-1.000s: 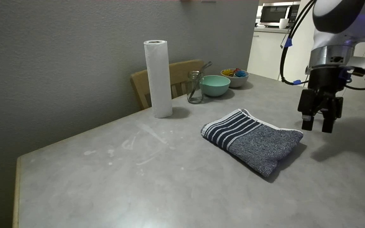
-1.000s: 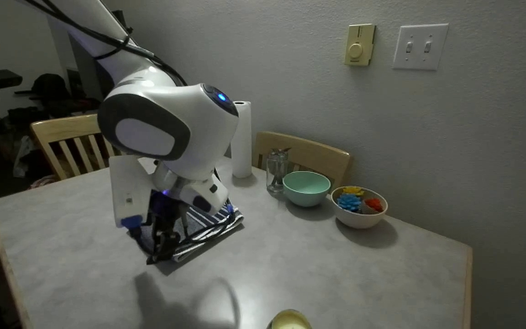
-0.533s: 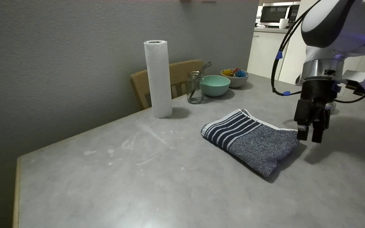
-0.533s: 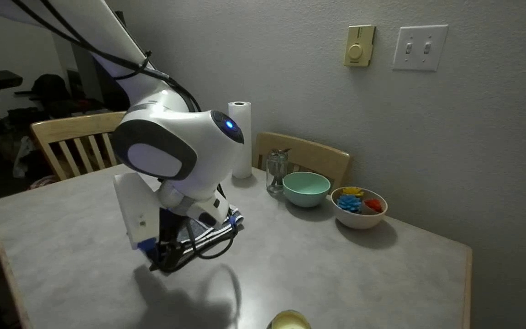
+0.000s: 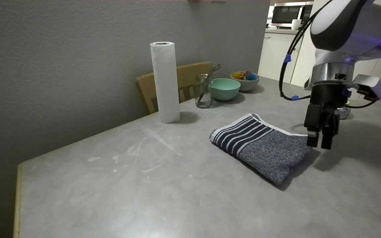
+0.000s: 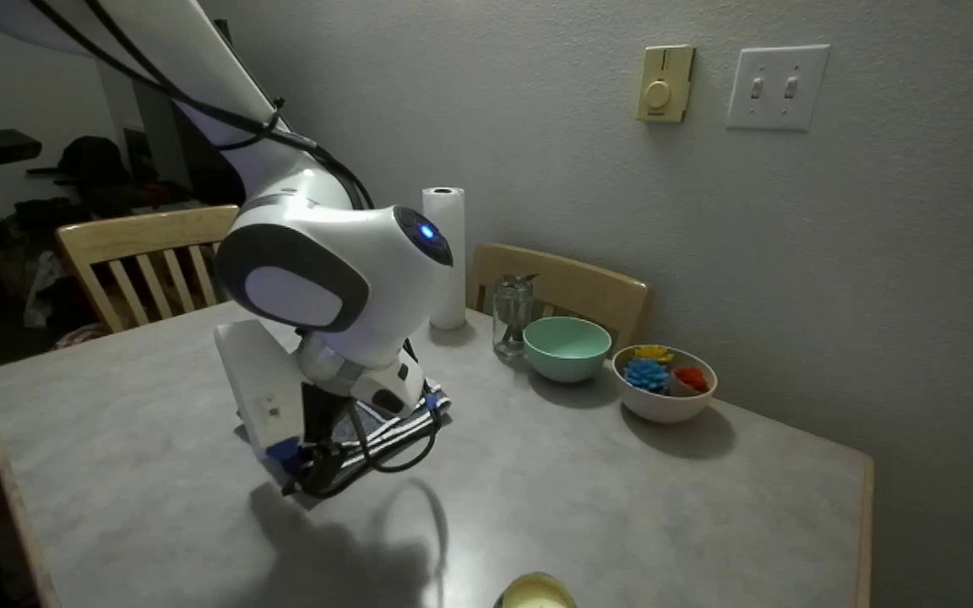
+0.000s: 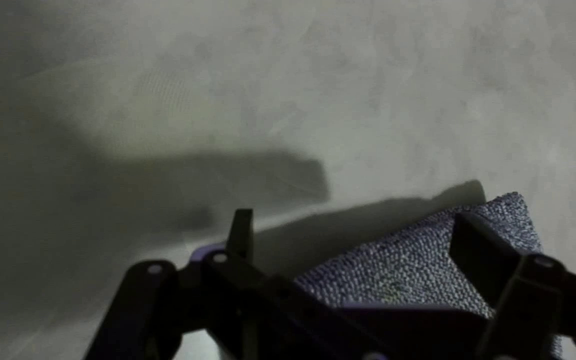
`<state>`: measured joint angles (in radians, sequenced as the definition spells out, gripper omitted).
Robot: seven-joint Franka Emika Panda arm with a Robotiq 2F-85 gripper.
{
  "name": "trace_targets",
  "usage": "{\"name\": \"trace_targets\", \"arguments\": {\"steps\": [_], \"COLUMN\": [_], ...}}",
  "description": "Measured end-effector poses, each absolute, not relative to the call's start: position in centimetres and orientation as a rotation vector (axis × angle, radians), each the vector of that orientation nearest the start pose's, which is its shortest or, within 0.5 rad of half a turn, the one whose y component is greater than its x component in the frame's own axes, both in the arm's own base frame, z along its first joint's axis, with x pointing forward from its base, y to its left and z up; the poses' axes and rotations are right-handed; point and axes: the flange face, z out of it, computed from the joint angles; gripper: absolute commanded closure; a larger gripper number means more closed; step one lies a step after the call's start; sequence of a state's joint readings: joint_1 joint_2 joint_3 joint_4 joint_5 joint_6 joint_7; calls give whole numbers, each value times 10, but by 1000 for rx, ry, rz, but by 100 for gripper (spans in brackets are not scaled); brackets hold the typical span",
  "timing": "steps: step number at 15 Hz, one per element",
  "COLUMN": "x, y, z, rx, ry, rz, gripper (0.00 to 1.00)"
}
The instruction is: Unfold the towel once
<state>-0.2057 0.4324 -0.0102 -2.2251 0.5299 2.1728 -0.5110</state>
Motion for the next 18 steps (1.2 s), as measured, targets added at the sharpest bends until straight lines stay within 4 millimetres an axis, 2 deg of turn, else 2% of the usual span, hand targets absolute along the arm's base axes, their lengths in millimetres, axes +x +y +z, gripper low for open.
{"name": "trace_targets", "arguments": {"steps": [10, 18], "x": [485, 497], "y": [-86, -84], "z": [151, 155], "rx": [-2628, -2687], "ry": [137, 97], "rz": [427, 351], "gripper": [0, 0]}}
